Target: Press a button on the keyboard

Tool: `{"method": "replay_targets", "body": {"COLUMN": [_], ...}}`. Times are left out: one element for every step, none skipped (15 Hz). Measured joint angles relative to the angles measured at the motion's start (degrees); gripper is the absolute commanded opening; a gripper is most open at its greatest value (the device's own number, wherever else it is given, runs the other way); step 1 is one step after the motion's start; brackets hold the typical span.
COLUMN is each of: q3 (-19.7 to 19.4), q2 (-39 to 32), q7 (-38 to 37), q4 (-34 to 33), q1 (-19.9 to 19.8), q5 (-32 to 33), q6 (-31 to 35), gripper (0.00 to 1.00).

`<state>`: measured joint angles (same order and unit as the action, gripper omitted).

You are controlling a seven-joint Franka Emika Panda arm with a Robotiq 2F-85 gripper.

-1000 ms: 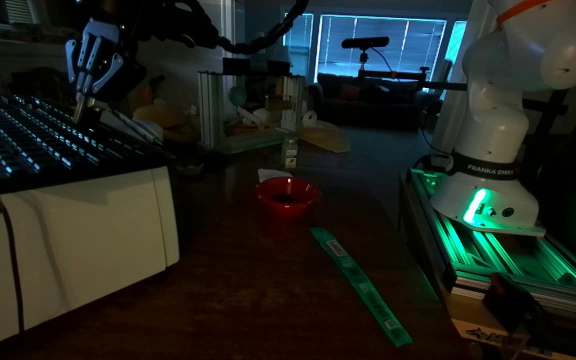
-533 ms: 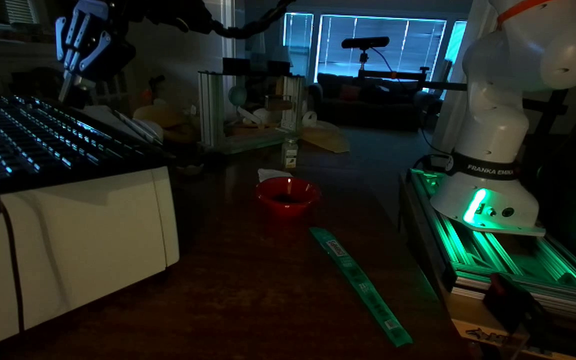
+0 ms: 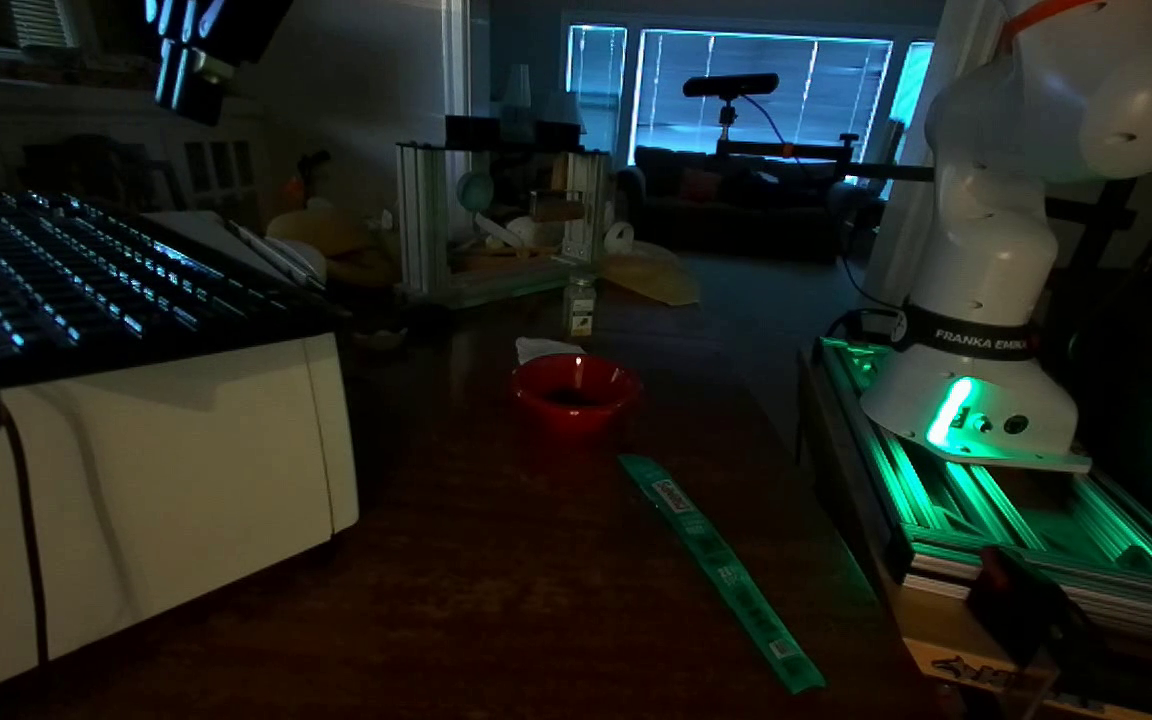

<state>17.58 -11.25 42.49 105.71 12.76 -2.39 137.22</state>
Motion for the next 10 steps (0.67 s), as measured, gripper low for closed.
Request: {"method": "replay_targets", "body": {"q3": [-0.1, -0.2, -0.3, -0.4, -0.5, -0.7, -0.9, -1.1, -1.3, -1.5], "q2": [0.9, 1.7, 2.5, 3.4, 4.2, 5.0, 5.8, 6.6, 7.3, 7.9], "q7": [-1.0, -2.1, -3.4, -5.3, -7.7, -10.2, -12.8, -15.4, -17.8, -19.9], "q4": [-0.3, -0.6, -0.8, -0.8, -0.8, -0.8, -0.8, -0.8, -0.8, -0.8], "q1": [0.0, 0.0, 0.0, 0.0, 0.0, 0.0, 0.0, 0.0, 0.0, 0.0], "q5": [0.2, 0.3, 0.4, 0.7, 1.1, 1.4, 1.7, 1.9, 1.9, 1.9], "q6": [-2.0, -3.8, -5.2, -6.3, -7.3, -8.1, -9.1, -10.0, -11.2, -12.4], "gripper": [0.65, 0.71, 0.8, 0.87, 0.93, 0.99, 1.0, 1.0, 1.0, 1.0]}}
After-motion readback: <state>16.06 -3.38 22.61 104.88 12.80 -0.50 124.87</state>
